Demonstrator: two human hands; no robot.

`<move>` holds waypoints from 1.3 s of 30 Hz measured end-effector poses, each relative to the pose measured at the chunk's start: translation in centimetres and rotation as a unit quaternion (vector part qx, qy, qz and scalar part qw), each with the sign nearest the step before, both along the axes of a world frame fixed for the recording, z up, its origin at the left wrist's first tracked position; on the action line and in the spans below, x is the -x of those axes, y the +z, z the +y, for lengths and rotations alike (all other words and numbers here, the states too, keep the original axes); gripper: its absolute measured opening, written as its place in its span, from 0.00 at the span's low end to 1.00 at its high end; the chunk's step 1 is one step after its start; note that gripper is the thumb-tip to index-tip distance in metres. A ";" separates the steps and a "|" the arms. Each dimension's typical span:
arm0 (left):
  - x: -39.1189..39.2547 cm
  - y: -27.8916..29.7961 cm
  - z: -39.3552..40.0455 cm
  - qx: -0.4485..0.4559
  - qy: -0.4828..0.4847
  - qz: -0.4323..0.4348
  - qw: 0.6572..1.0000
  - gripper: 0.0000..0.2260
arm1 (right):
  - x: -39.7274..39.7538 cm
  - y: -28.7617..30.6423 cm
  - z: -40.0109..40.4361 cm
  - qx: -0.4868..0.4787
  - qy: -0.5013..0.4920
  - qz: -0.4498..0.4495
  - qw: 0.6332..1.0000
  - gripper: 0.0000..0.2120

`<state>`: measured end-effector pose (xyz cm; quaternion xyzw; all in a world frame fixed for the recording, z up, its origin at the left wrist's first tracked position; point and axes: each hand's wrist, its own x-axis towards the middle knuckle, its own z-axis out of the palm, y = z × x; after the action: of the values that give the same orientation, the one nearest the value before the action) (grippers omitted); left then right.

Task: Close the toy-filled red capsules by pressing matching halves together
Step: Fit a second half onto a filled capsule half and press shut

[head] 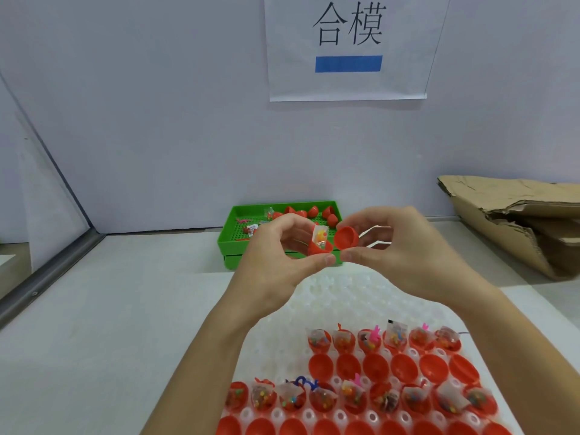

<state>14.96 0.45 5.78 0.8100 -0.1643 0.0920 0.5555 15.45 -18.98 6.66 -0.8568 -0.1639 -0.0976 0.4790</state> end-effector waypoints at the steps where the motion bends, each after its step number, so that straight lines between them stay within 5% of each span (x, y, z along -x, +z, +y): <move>1: 0.0 0.0 0.0 0.001 0.002 -0.001 1.000 0.13 | 0.0 0.0 0.0 -0.012 0.005 -0.001 1.000 0.12; 22: -0.1 -0.5 -0.4 -0.048 0.008 -0.047 0.998 0.05 | 0.4 -0.1 0.8 -0.055 0.049 0.016 0.997 0.06; 29: 0.1 -0.7 -1.0 -0.049 0.018 -0.069 0.996 0.07 | 0.0 -0.5 0.8 0.026 0.017 -0.060 0.998 0.02; 34: 0.1 -0.5 -0.9 -0.034 0.010 -0.063 0.997 0.08 | 0.0 -0.3 0.7 0.004 0.013 -0.085 0.996 0.08; 39: 0.0 -0.5 -0.7 -0.021 0.000 -0.059 0.998 0.07 | 0.0 -0.1 0.4 -0.017 0.027 -0.078 0.996 0.02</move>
<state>14.95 -0.30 5.25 0.8147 -0.1989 0.1364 0.5273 15.48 -18.62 6.52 -0.8336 -0.2226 -0.1541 0.4816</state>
